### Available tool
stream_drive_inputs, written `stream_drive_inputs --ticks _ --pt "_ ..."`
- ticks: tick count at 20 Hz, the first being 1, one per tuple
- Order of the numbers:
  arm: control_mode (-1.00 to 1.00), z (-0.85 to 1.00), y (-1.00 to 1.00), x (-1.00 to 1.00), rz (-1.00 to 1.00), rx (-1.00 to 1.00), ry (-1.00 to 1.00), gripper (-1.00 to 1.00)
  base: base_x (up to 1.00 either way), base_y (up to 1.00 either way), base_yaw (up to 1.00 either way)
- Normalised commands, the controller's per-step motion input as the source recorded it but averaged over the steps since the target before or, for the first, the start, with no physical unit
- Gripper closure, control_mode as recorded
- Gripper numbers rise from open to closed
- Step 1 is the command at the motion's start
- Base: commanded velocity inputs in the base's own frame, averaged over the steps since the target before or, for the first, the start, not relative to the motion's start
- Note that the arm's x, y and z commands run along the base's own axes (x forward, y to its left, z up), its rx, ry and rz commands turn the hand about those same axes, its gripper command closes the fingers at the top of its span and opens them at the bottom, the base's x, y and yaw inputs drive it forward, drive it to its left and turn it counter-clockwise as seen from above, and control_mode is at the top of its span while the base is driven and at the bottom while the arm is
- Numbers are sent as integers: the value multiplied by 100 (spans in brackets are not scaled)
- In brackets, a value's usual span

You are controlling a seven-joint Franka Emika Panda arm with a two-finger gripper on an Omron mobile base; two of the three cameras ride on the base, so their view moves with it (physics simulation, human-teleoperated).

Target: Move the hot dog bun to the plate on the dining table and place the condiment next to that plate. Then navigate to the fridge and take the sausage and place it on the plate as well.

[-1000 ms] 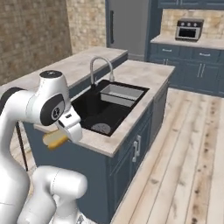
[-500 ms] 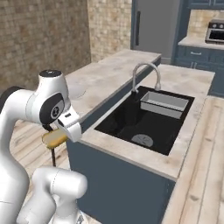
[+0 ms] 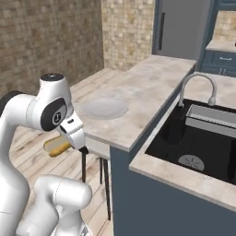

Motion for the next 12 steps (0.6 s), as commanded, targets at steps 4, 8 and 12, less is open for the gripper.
stream_drive_inputs --ticks 4,8,12 --pt "100 0 0 0 0 0 0 100 55 50 -13" --pt "100 0 0 0 0 0 0 100 60 9 -17" --pt "100 0 0 0 0 0 0 100 60 0 -18"
